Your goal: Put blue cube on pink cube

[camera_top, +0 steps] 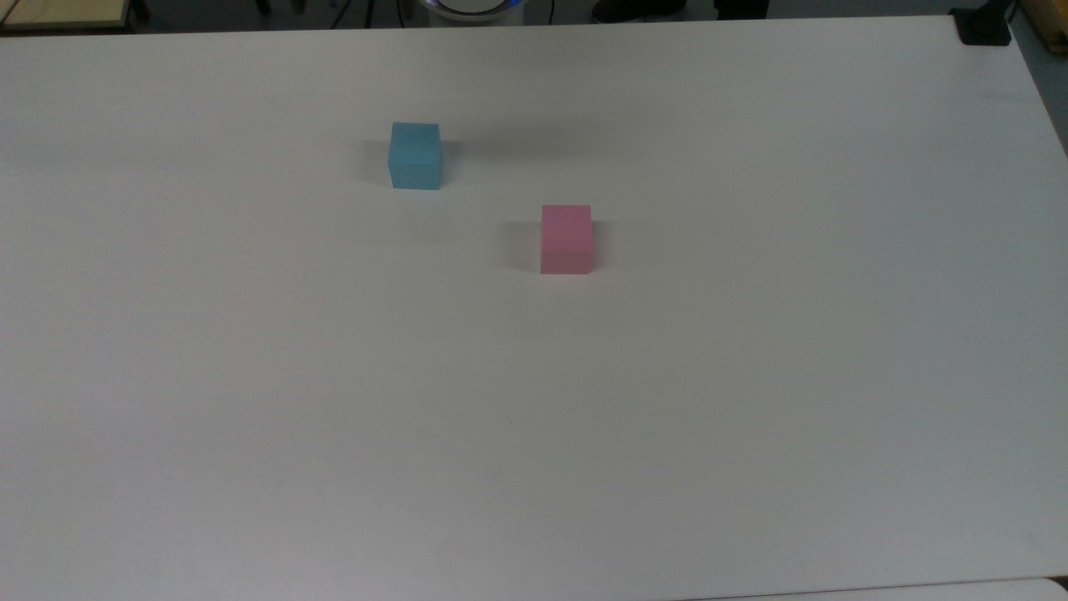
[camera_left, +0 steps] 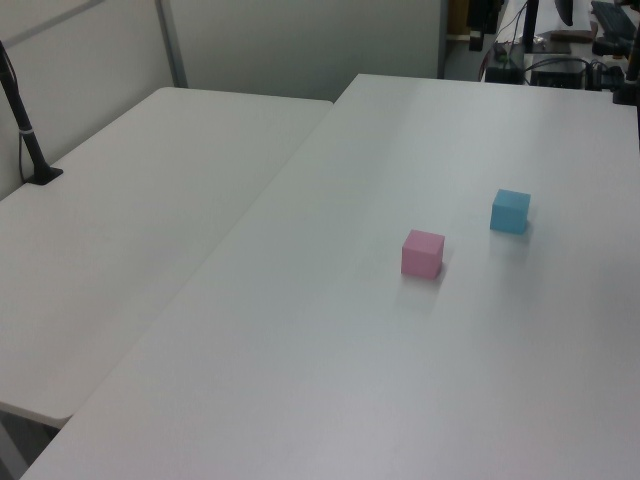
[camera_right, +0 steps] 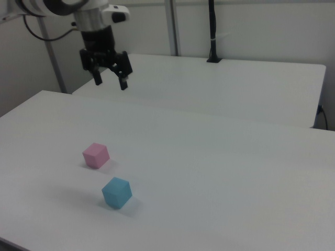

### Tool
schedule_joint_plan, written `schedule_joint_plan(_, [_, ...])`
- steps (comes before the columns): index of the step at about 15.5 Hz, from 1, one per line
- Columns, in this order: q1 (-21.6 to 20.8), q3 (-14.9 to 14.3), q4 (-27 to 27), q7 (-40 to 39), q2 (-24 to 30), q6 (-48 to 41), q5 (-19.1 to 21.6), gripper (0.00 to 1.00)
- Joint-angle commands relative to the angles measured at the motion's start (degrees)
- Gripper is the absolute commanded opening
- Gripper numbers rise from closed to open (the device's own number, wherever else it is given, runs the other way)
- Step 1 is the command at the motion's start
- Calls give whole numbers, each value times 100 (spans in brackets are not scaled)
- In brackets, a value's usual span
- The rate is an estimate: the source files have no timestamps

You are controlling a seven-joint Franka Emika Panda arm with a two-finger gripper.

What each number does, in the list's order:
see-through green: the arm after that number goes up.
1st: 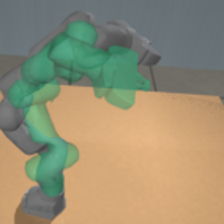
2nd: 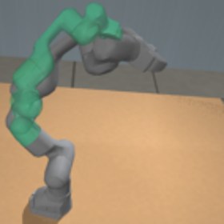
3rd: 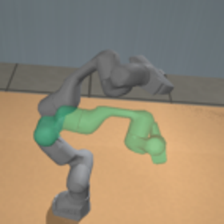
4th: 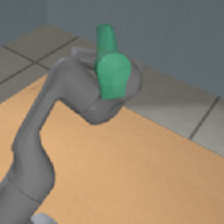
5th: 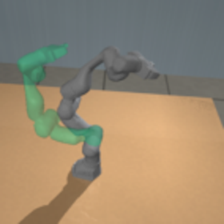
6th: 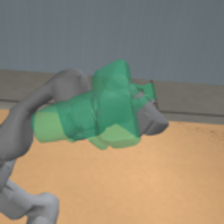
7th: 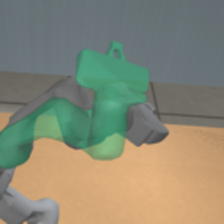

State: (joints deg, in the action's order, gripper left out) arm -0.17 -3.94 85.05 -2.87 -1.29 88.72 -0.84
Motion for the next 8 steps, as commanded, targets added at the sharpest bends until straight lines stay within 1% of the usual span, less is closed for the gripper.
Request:
schedule_joint_plan(1, [-88,95,204,50,305,-101,-4,100])
schedule_joint_plan(2, [-62,139,283,41,331,-83,-13,100])
schedule_joint_plan(5, [-27,148,363,24,349,39,-4,100])
schedule_joint_plan(8, [-9,148,713,-55,489,478,-4,100])
